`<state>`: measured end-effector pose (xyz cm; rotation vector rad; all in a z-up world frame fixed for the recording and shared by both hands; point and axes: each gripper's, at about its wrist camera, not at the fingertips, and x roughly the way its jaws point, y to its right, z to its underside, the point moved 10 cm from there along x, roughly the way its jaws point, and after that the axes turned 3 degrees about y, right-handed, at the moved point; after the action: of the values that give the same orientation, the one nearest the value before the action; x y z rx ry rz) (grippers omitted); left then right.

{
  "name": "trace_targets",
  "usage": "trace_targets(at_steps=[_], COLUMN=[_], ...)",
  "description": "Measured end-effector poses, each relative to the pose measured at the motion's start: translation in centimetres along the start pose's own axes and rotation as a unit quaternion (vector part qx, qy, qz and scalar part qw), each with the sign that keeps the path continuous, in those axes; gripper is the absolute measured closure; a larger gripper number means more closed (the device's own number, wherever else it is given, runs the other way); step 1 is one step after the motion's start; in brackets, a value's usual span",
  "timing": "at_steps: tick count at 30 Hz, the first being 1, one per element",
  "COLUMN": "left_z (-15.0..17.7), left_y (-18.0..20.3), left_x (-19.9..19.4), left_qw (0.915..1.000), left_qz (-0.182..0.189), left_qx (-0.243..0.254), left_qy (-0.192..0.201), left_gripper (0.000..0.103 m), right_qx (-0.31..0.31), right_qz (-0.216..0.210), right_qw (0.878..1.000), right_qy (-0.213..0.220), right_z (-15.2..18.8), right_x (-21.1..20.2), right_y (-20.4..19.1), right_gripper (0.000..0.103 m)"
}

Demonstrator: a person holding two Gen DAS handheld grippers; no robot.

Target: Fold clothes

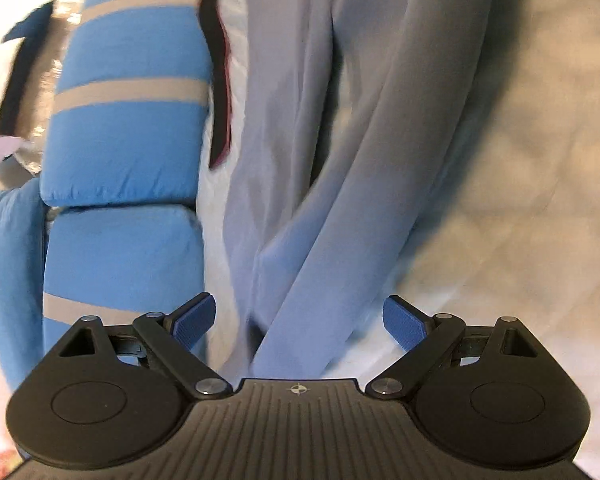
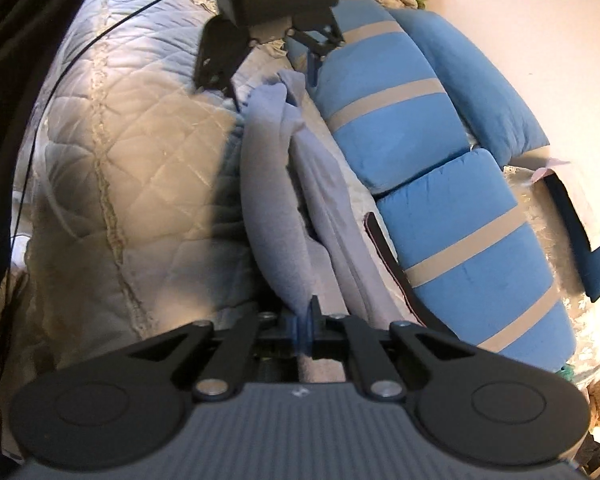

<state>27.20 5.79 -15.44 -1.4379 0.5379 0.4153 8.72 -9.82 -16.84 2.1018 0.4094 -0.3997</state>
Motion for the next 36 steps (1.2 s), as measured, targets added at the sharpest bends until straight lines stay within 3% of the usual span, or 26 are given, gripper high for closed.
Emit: trace_targets(at_steps=[5,8,17,20,26,36], left_z=[1.8,2.0,1.4,1.5,1.2,3.1], left_y=[-3.1,-4.2,-2.3,-1.7,-0.6,1.0], left_x=[-0.2,-0.2,2.6,3.6,3.8,-1.3], left_qw=[0.9945,0.9909,0.9913,0.9908,0.989,0.9931], left_qz=[0.063,0.09,0.13,0.13,0.132,0.114], left_qx=[-0.08,-0.093,0.014,0.037,0.065,0.028], left_qy=[0.026,0.036,0.013,0.005,0.008,-0.002], left_gripper=[0.028,0.043,0.055,0.076,0.101,0.102], right_qx=[0.011,0.011,0.02,0.019,0.021,0.019], right_qz=[-0.008,-0.013,-0.019,-0.02,-0.017,-0.016], right_qw=[1.0,1.0,1.0,1.0,1.0,1.0], right_qy=[0.004,0.007,0.01,0.01,0.011,0.013], right_z=[0.5,0.7,0.7,0.8,0.9,1.0], right_x=[0.3,0.5,0.8,0.8,0.8,0.7], right_y=[-0.3,-0.6,-0.6,-0.7,-0.5,-0.6], right_gripper=[0.096,0.095,0.095,0.094,0.09,0.085])
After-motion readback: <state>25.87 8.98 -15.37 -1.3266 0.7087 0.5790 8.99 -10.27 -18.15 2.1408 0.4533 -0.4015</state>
